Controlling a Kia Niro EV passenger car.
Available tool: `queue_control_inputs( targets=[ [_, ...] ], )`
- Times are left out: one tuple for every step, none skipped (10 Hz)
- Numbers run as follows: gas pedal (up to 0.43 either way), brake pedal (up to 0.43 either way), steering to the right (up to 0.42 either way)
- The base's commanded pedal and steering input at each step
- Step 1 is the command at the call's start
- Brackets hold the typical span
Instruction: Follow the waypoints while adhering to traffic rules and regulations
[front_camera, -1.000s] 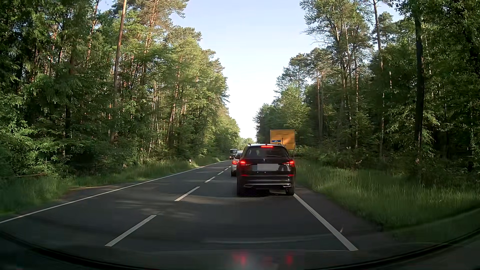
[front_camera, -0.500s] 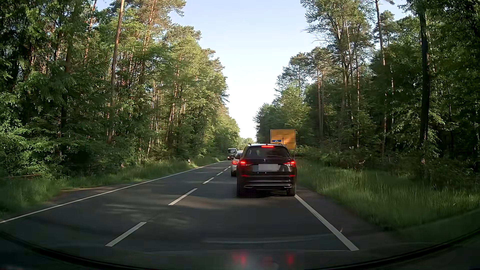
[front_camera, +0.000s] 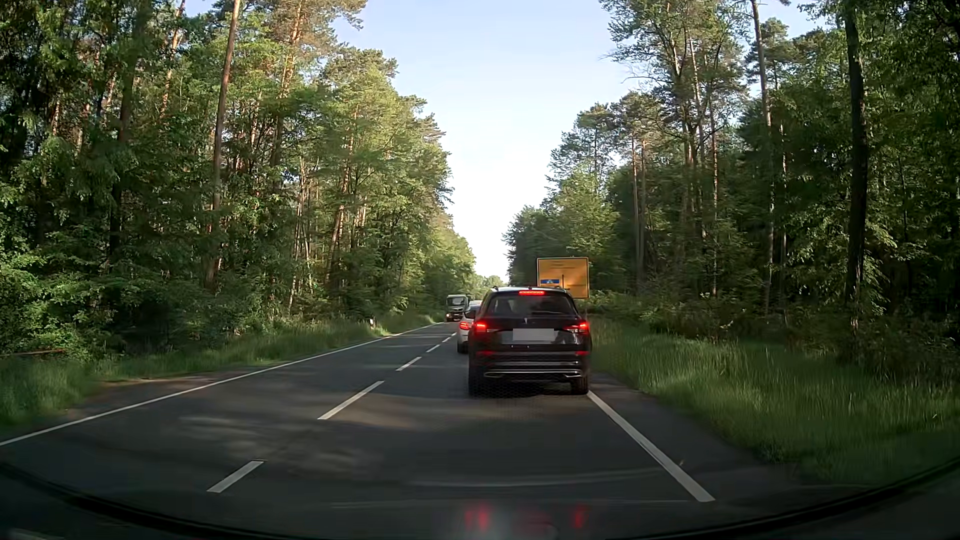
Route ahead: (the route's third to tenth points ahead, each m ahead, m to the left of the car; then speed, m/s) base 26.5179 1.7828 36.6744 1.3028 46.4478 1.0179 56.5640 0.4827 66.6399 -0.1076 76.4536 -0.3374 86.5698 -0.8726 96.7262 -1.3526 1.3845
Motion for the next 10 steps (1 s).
queue_control_inputs(
  targets=[
    [0.000,0.000,0.042],
    [0.000,0.000,0.037],
    [0.000,0.000,0.029],
    [0.000,0.000,0.021],
    [0.000,0.000,0.008],
    [0.000,0.000,-0.005],
    [0.000,0.000,-0.018],
    [0.000,0.000,-0.023],
    [0.000,0.000,-0.028],
    [0.000,0.000,-0.029]
  ],
)
